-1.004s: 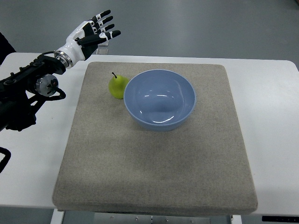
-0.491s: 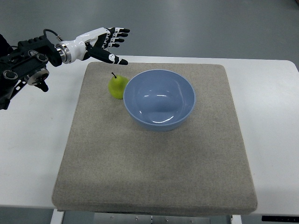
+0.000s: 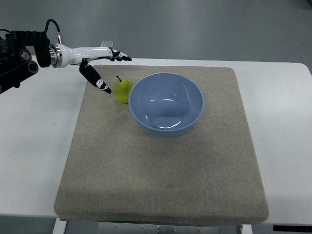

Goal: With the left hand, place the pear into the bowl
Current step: 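Swing the left hand over the green pear, fingers pointing down, then lower the left hand around the pear beside the bowl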

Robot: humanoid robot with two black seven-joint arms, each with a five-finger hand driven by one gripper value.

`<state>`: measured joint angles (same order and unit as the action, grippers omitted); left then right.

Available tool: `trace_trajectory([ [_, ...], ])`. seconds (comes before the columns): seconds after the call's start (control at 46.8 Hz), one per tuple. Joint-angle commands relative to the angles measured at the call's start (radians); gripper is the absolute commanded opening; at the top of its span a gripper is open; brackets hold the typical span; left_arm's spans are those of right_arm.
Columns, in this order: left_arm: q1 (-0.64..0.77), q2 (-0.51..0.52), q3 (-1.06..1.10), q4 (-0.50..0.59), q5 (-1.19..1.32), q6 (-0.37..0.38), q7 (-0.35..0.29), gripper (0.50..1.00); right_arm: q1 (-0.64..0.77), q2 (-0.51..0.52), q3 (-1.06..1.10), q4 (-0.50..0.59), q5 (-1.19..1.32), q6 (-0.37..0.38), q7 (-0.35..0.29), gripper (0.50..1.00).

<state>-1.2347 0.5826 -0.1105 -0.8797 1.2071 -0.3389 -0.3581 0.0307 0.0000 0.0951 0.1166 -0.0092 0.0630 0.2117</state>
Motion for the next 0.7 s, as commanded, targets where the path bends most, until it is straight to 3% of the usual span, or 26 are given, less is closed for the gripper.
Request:
trace_trajectory([
  [0.0,-0.009,0.003,-0.001,-0.005,0.066,0.001,-0.012,0.975,0.000,0.000,0.000,0.000,0.000,0.001,0.000,0.926],
  [0.427,0.020,-0.078,-0.005,0.036,0.131,0.080,-0.007,0.981,0.000,0.000,0.000,0.000,0.000,0.000,0.000,0.926],
  [0.683,0.050,-0.087,-0.005,0.059,0.123,0.083,-0.009,0.981,0.000,0.000,0.000,0.000,0.000,0.000,0.000,0.926],
])
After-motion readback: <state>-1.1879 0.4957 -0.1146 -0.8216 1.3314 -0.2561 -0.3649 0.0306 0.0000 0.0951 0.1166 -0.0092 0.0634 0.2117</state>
